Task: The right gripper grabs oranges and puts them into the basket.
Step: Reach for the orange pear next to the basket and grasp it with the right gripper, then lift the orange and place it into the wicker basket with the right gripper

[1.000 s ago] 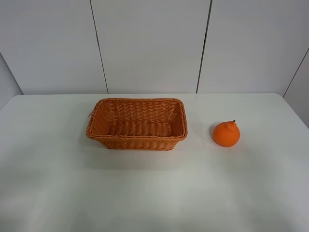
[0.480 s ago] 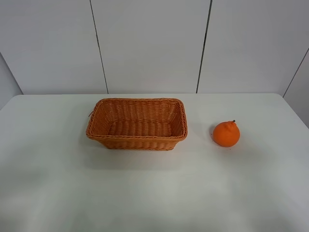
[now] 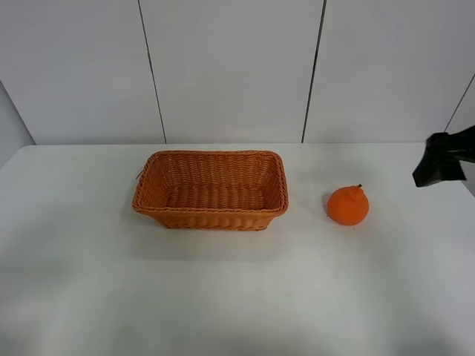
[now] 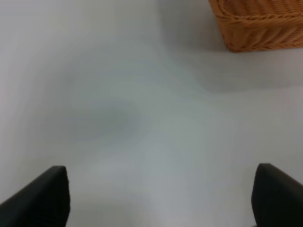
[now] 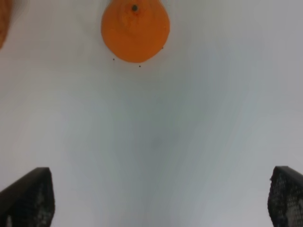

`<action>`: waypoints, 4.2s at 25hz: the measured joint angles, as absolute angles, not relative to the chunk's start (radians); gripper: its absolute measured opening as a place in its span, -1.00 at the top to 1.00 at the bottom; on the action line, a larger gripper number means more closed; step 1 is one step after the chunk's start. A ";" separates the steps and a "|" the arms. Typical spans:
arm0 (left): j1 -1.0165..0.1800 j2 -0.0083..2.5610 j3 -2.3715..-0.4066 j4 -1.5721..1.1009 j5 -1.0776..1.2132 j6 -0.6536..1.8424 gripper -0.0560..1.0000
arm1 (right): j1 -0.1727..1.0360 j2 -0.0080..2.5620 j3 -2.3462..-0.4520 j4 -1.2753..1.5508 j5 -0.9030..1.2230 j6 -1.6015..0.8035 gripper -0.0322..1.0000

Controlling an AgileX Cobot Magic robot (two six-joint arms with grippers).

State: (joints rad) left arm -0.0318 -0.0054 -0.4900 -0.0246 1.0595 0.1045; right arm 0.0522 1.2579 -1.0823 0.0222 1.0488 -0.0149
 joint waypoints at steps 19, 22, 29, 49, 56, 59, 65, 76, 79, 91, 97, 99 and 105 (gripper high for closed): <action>-0.032 -0.005 -0.490 -0.025 1.060 0.104 -0.78 | 0.146 1.986 -1.564 0.043 1.089 0.000 -0.40; -0.032 -0.005 -0.490 -0.025 1.060 0.104 -0.78 | 0.141 2.013 -1.564 0.026 1.086 0.021 -0.40; -0.032 -0.005 -0.490 -0.025 1.060 0.104 -0.78 | 0.114 2.046 -1.564 0.009 1.078 0.033 -0.40; -0.032 -0.005 -0.490 -0.025 1.060 0.104 -0.78 | 0.107 2.216 -1.566 0.032 0.992 0.034 -0.40; -0.032 -0.005 -0.490 -0.025 1.060 0.104 -0.78 | 0.107 2.216 -1.567 0.033 0.991 0.029 0.31; -0.032 -0.005 -0.490 -0.025 1.060 0.104 -0.78 | 0.107 2.206 -1.571 0.033 1.005 0.025 0.78; -0.032 -0.005 -0.490 -0.025 1.060 0.104 -0.78 | 0.107 2.155 -1.633 0.028 1.093 -0.015 0.80; -0.032 -0.005 -0.490 -0.025 1.060 0.104 -0.78 | 0.153 2.044 -1.947 0.025 1.219 -0.020 0.80; -0.032 -0.005 -0.490 -0.025 1.060 0.104 -0.78 | 0.225 2.044 -2.001 0.030 1.221 -0.020 0.80; -0.032 -0.005 -0.490 -0.025 1.060 0.104 -0.78 | 0.555 2.103 -2.043 0.046 1.124 0.000 0.80; -0.032 -0.005 -0.490 -0.025 1.060 0.104 -0.78 | 0.633 2.236 -2.043 0.056 0.981 0.005 0.80; -0.032 -0.005 -0.490 -0.025 1.060 0.104 -0.78 | 0.640 2.280 -2.043 0.060 0.937 0.007 0.80; -0.032 -0.005 -0.490 -0.025 1.060 0.104 -0.78 | 0.636 2.387 -2.043 0.056 0.900 0.008 0.80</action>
